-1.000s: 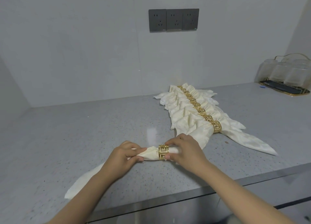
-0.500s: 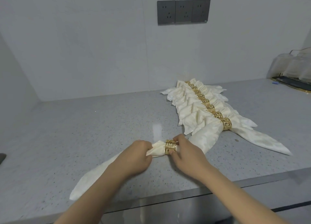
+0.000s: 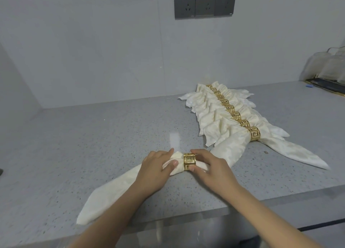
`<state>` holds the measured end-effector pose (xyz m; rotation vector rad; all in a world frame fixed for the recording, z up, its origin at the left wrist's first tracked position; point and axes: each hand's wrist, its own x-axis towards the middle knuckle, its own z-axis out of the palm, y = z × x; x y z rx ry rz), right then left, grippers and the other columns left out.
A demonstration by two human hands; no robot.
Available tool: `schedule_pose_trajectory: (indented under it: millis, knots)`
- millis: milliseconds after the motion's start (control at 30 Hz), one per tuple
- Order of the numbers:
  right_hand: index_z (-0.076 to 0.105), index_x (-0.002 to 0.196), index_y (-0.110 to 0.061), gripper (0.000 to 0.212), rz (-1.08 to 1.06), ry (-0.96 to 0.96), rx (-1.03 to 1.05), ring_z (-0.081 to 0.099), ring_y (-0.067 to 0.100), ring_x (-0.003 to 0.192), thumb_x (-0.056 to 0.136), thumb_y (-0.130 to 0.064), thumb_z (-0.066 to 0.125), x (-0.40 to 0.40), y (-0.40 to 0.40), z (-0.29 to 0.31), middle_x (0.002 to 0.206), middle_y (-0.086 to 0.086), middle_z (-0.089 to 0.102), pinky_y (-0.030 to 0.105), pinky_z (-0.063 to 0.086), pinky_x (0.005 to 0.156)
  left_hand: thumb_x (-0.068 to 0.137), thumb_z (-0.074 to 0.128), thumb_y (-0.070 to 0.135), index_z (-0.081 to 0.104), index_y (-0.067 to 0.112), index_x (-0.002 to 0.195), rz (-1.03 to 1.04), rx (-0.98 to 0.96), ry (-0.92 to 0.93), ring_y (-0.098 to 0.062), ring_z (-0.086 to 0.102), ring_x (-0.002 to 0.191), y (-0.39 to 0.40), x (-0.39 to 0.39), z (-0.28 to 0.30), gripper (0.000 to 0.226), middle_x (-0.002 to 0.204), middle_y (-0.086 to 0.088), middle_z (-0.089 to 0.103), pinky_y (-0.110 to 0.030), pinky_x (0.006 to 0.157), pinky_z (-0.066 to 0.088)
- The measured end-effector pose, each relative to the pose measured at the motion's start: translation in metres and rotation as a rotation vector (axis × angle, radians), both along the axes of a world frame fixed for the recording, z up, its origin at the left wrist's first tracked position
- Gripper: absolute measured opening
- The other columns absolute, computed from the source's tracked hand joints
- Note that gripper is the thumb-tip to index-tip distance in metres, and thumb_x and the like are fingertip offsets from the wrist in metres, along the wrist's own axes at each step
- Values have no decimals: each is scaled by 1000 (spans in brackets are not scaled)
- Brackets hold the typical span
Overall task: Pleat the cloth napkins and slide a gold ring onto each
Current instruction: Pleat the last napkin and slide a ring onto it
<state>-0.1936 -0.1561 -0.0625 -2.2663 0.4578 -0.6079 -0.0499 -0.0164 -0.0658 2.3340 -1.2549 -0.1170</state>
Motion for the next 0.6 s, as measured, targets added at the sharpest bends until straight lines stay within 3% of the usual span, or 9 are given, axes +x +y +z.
schedule_pose_trajectory:
  millis: [167, 300, 433, 600]
  knots:
    - [42, 139, -28, 61, 51, 96, -50, 57, 9, 114, 85, -36, 68, -2, -2, -1, 126, -9, 61, 14, 40, 90, 94, 53, 40, 47, 29, 138, 58, -72, 102, -16, 43, 121, -6, 2, 3, 46, 131, 4, 55, -25, 96, 27]
    - [49, 133, -32, 54, -22, 47, -69, 62, 10, 102, 84, -40, 68, -2, 1, -3, 115, -9, 67, 22, 47, 84, 89, 64, 22, 68, 34, 107, 28, -214, 348, -9, 60, 101, -8, 3, 10, 22, 107, 9, 67, -27, 89, 43]
    - [57, 125, -35, 50, -23, 3, -35, 63, 3, 94, 78, -41, 74, -3, 0, -3, 107, -16, 69, 15, 47, 79, 88, 65, 16, 70, 38, 96, -22, -251, 480, -4, 64, 96, -2, 5, 14, 24, 101, 14, 71, -28, 89, 49]
    - [59, 119, -38, 48, 3, -2, 12, 61, -4, 92, 75, -40, 77, -2, -1, -2, 104, -20, 69, 1, 40, 75, 89, 61, 7, 71, 36, 93, -97, -227, 604, -1, 65, 91, 3, 9, 19, 30, 94, 15, 72, -16, 77, 44]
